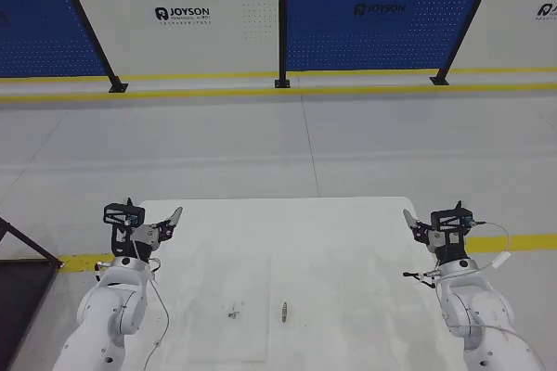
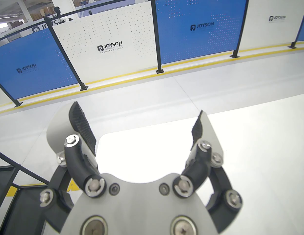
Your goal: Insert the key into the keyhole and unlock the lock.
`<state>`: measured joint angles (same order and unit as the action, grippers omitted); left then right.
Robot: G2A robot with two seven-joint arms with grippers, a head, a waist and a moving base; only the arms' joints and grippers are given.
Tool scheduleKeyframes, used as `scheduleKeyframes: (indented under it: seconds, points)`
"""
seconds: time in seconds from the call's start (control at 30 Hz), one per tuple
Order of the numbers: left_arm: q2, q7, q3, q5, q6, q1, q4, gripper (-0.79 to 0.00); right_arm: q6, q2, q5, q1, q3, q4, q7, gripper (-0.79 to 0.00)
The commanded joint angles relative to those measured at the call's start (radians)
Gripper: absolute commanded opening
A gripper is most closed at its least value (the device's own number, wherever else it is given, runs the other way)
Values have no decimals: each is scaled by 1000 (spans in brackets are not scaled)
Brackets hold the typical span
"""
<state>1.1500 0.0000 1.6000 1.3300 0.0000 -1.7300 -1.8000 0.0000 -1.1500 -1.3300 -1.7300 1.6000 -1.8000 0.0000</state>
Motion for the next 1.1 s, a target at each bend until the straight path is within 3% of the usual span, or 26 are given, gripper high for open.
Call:
scheduleKeyframes:
  seconds: [0.0, 0.2, 0.3, 0.4, 0.5, 0.7, 0.9, 1.07]
  points:
    - [0, 0, 0, 0, 0, 0, 0, 0, 0, 0, 0, 0, 0, 0, 0, 0]
    - [-2, -3, 1, 6, -40, 2, -10, 0, 0, 0, 0, 0, 0, 0, 0, 0]
    - [-3, -19, 2, 30, -60, -38, -47, 0, 0, 0, 0, 0, 0, 0, 0, 0]
    - [-4, 2, -3, 66, -94, -131, -120, 0, 0, 0, 0, 0, 0, 0, 0, 0]
    - [-8, 16, -8, 90, -183, -245, -190, 0, 0, 0, 0, 0, 0, 0, 0, 0]
    - [-10, -58, -91, 228, -215, -388, -259, 0, 0, 0, 0, 0, 0, 0, 0, 0]
    - [1, -236, -196, 169, -179, -404, -261, 0, 0, 0, 0, 0, 0, 0, 0, 0]
    - [8, -349, -271, 262, -105, -374, -238, 0, 0, 0, 0, 0, 0, 0, 0, 0]
